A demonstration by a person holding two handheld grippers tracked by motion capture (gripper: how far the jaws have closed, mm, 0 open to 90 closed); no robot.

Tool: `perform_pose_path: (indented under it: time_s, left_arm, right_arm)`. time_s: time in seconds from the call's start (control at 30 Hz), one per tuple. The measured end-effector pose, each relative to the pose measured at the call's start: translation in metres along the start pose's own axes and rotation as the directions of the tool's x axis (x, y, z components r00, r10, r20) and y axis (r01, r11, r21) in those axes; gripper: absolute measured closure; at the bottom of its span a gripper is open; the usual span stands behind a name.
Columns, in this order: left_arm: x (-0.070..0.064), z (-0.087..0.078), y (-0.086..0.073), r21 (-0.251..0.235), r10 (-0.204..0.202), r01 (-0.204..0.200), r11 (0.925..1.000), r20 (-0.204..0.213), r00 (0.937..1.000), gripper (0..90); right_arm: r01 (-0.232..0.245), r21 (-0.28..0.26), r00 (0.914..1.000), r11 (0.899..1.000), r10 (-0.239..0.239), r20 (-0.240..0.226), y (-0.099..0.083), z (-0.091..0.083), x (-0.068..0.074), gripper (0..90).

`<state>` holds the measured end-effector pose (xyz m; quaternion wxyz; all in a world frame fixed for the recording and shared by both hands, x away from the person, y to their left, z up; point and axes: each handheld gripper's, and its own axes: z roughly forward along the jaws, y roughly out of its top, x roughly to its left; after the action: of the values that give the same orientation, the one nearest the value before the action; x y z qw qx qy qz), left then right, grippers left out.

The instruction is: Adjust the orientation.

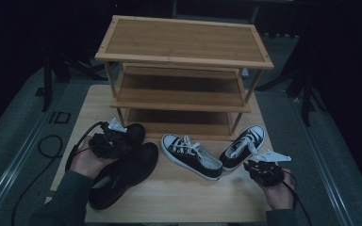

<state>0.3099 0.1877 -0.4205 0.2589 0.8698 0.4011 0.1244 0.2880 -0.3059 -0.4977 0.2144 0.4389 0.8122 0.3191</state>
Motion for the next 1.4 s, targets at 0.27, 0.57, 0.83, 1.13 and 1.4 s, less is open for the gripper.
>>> perform_pose_path:
  time_s: [0.27, 0.57, 0.83, 1.13, 1.4]
  left_arm:
    - [0.0, 0.0, -0.001, -0.002, -0.003, 0.003, 1.0, 0.003, 1.0, 68.1]
    - [0.0, 0.001, -0.005, -0.004, -0.003, 0.003, 1.0, 0.008, 1.0, 67.7]
    - [0.001, 0.002, -0.008, -0.007, -0.008, 0.008, 0.9999, 0.013, 0.9999, 67.2]
    - [0.0, 0.003, -0.008, -0.001, 0.001, -0.001, 1.0, 0.02, 0.9998, 67.2]
    - [-0.001, 0.004, -0.009, 0.003, 0.003, -0.003, 1.0, 0.024, 0.9997, 67.2]
  right_arm:
    - [0.063, -0.028, 0.9959, 0.998, -0.065, -0.063, 0.023, -0.002, 0.017, 73.3]
    - [0.119, -0.048, 0.9841, 0.992, -0.124, -0.127, 0.045, 0.007, 0.037, 73.3]
    - [0.139, -0.026, 0.9761, 0.99, -0.142, -0.164, 0.052, 0.02, 0.051, 73.4]
    - [0.127, 0.027, 0.9776, 0.992, -0.12, -0.172, 0.057, 0.037, 0.055, 75.4]
    - [0.123, 0.092, 0.9789, 0.988, -0.105, -0.175, 0.062, 0.051, 0.06, 78.5]
